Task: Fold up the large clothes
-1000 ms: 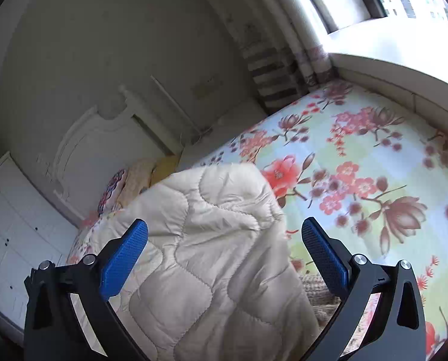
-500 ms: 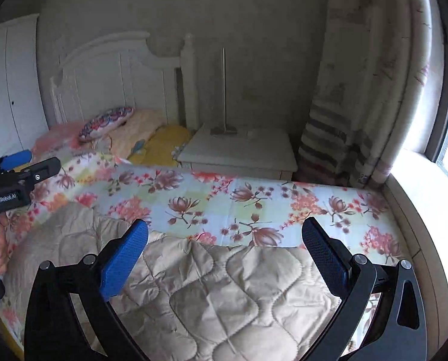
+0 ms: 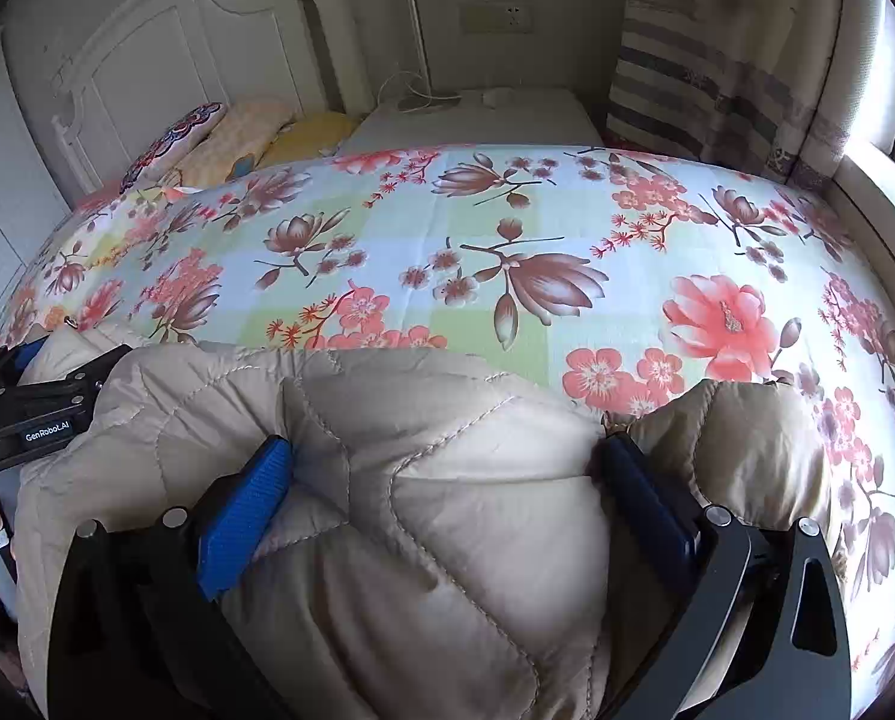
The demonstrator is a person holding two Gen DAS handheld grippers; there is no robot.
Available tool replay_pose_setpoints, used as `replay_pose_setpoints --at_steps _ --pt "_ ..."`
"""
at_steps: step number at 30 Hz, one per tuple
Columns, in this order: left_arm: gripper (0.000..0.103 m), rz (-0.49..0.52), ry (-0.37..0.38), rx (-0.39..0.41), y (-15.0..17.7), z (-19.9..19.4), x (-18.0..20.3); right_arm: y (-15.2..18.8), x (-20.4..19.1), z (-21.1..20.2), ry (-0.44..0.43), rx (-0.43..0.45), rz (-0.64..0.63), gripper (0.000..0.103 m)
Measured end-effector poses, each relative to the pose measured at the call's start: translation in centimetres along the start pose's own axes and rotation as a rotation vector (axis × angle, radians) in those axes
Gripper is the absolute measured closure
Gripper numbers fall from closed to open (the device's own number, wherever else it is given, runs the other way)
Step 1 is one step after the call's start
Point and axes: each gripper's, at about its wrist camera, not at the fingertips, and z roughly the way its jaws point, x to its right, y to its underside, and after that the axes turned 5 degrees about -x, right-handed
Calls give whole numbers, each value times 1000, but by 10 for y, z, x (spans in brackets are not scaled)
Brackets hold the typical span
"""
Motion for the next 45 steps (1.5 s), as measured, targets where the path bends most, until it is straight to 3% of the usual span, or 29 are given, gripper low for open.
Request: replay_pose_setpoints --at_steps 10,13,16,17,19,22,25,27,29,31,34,38,41,42,43,44,45 --pt "2 -77 107 1 0 -3 -13 -1 8 -2 -45 21 38 5" --pt "2 -79 127 -25 -3 -12 -20 -6 2 -3 -15 -42 4 5" --pt "2 -113 124 73 -4 -51 -42 -14 -15 -28 136 -41 -91 5" --pt "2 -128 117 121 -3 -66 -52 -14 -22 -40 144 -5 -118 5" --pt "2 -136 76 160 0 -80 -63 -16 -37 -61 73 59 -147 5" --pt "2 -118 -38 106 7 -68 -71 -20 -63 -62 75 86 -179 5" --pt "2 -51 -100 36 26 -34 -69 -17 -85 -29 87 35 -208 5" --pt "2 -74 -46 13 36 -19 -74 -8 -96 2 98 0 -237 4" --pt "2 -160 -23 27 37 -20 -91 -3 -100 8 135 27 -250 4" --pt "2 -191 0 -9 37 -12 -97 -2 -103 6 155 30 -264 4" --pt "2 -199 7 -17 37 -11 -99 -4 -92 -10 125 27 -231 5" --pt "2 -191 -25 1 37 -13 -95 -7 -48 -51 149 142 -131 5" --pt "2 -186 -40 5 38 -14 -93 -6 3 -38 201 93 -38 5" --pt "2 -185 -42 7 38 -15 -93 -1 23 -22 168 32 6 4" --pt "2 -184 -45 10 38 -16 -92 4 43 -9 34 -22 89 4" --pt "2 -178 -56 13 38 -16 -91 7 56 -8 -45 -29 165 4" --pt "2 -175 -64 15 38 -17 -90 8 59 -15 -41 -9 183 5"
